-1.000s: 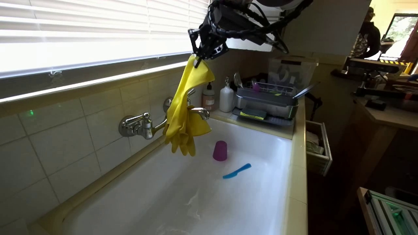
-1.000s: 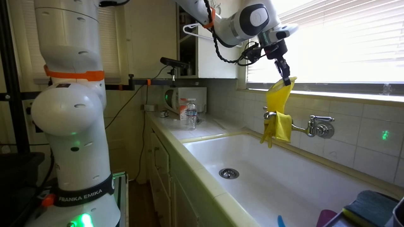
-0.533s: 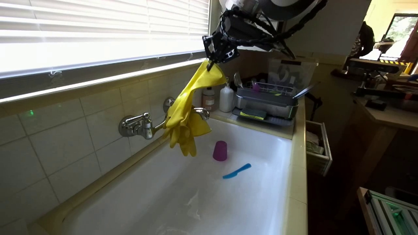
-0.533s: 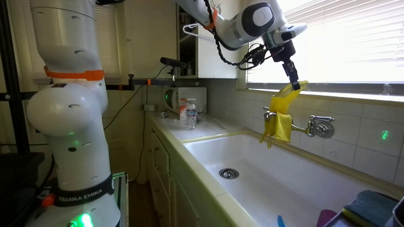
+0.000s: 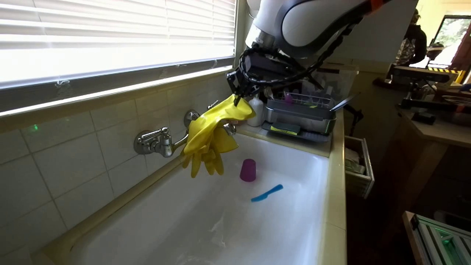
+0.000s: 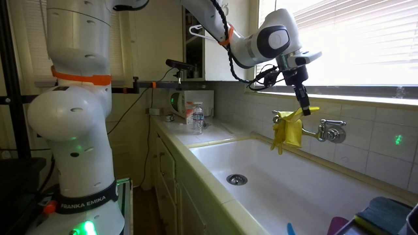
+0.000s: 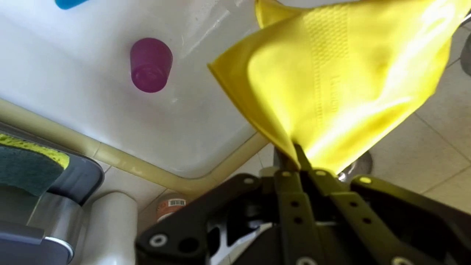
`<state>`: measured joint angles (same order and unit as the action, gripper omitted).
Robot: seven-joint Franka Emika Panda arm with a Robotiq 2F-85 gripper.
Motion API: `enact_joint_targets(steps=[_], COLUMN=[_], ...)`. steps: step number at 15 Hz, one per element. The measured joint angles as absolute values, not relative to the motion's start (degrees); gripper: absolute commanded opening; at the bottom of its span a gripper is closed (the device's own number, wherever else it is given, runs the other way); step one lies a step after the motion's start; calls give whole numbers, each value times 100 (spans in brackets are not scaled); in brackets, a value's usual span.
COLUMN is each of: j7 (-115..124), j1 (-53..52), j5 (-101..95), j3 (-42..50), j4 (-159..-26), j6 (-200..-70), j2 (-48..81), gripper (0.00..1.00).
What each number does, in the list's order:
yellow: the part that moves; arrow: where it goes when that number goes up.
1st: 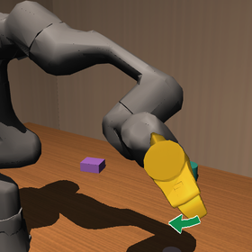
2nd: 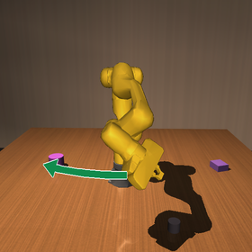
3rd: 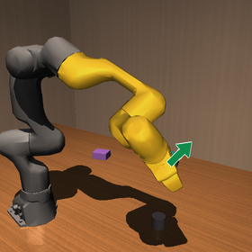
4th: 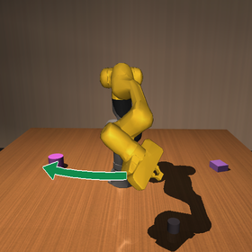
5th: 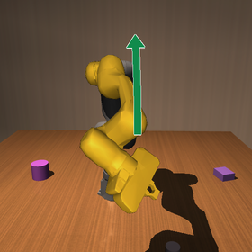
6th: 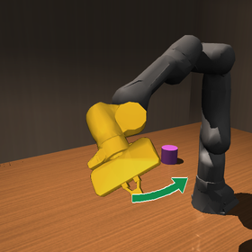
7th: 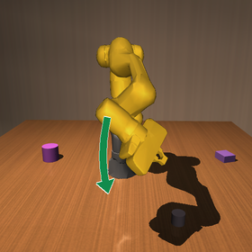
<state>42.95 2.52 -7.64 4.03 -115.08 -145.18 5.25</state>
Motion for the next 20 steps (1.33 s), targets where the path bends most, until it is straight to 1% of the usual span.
enact_joint_targets(steps=[13, 20], j7=[4848, 4835], j1=[309, 317], j5=[-478, -72], j3=[828, 840], j4=[-11310, -10990], j6=[-14518, -14518], j2=[919, 1365], gripper=[1, 1])
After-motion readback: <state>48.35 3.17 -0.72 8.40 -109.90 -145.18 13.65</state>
